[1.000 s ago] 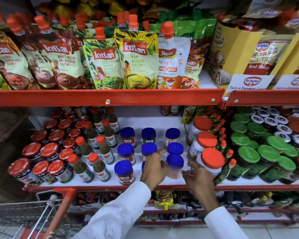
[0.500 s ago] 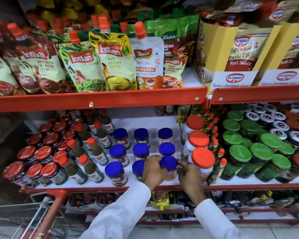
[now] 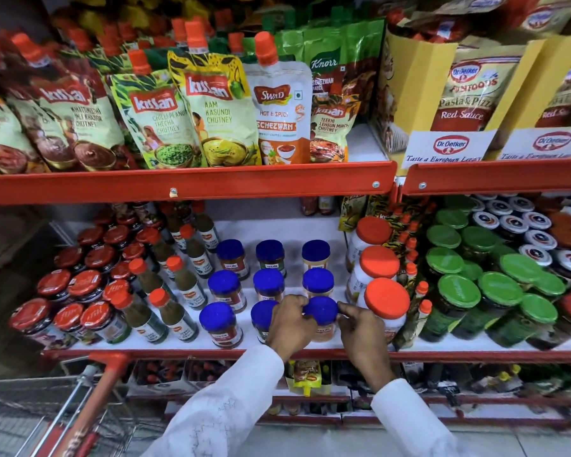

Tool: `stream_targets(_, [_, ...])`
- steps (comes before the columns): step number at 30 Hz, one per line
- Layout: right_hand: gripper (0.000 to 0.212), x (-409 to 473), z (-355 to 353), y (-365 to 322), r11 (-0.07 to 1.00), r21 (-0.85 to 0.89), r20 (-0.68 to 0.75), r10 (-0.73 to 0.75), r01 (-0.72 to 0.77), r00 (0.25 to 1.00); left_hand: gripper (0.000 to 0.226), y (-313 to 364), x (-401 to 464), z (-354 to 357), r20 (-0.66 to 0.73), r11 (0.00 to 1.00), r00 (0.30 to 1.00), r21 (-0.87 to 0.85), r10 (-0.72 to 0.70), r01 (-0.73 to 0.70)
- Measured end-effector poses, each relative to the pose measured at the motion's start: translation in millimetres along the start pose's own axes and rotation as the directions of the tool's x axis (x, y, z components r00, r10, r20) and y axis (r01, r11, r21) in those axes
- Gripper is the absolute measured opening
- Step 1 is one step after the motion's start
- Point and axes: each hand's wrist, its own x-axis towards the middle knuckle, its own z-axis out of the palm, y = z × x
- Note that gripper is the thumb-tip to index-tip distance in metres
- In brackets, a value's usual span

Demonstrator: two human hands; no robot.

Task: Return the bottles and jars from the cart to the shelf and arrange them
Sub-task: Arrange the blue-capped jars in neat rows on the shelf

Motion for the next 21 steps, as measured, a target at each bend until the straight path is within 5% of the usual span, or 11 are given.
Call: stream_targets(21, [0.029, -2.1, -2.2, -5.5, 0.997, 0.028, -0.008, 0.065, -0.065, 0.998, 0.029, -5.0, 10.8, -3.4, 0.087, 0.999, 0.995, 0.014, -0.045, 0.044])
